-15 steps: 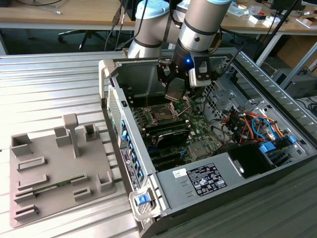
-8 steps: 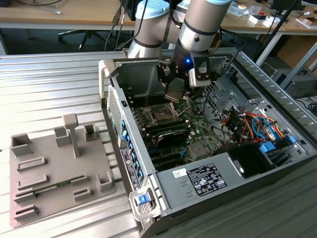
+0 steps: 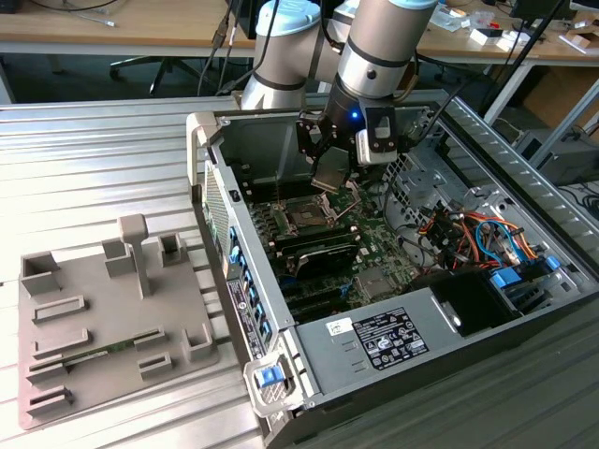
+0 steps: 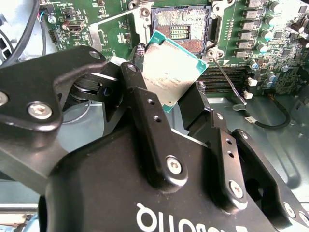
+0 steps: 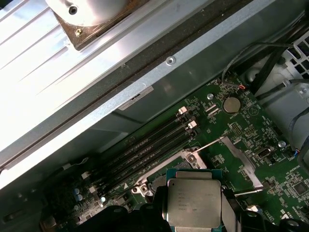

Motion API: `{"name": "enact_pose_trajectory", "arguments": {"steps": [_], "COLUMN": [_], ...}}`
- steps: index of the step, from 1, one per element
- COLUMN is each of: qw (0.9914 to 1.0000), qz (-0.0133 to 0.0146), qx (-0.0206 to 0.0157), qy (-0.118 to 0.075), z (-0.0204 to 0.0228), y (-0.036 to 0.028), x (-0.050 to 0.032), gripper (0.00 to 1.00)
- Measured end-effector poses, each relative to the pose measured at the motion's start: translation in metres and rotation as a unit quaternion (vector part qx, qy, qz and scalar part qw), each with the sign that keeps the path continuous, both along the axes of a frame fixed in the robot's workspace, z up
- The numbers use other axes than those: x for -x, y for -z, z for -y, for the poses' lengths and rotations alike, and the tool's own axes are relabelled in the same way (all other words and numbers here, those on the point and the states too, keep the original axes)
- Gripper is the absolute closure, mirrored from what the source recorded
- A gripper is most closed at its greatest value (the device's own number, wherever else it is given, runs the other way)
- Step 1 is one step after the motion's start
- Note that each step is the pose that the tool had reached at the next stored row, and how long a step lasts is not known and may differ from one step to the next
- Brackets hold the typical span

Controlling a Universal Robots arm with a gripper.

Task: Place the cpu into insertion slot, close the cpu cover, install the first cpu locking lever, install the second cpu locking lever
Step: 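Place the cpu into insertion slot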

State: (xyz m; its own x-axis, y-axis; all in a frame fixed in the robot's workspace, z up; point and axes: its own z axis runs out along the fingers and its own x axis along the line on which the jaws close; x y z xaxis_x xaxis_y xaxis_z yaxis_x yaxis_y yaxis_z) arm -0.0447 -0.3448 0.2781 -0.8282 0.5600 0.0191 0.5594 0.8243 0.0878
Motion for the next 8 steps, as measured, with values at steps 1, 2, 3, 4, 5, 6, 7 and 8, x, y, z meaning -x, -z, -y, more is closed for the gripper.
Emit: {"name": "enact_pose_trajectory", "arguments": {"steps": [1,2,3,4,5,6,7,8], "qw": [1.0,1.0,1.0,1.0,1.0,1.0,1.0,1.0], "qz": [0.0,0.0,0.0,0.0,0.0,0.0,0.0,0.0], "qx": [0.0,0.0,0.0,0.0,0.0,0.0,0.0,0.0], "qy": [0.0,0.001,0.001,0.002,0.002,0.002,0.003,0.003], "z": [0.0,0.0,0.0,0.0,0.0,0.0,0.0,0.0], "y": [0.0001,0.0001,0.0002,0.0003,0.0004,0.0004,0.0005,0.0005], "x": [0.0,0.0,0.0,0.0,0.0,0.0,0.0,0.0], "gripper": [0.45,0.45,0.45,0.45,0.45,0.45,0.45,0.45]}}
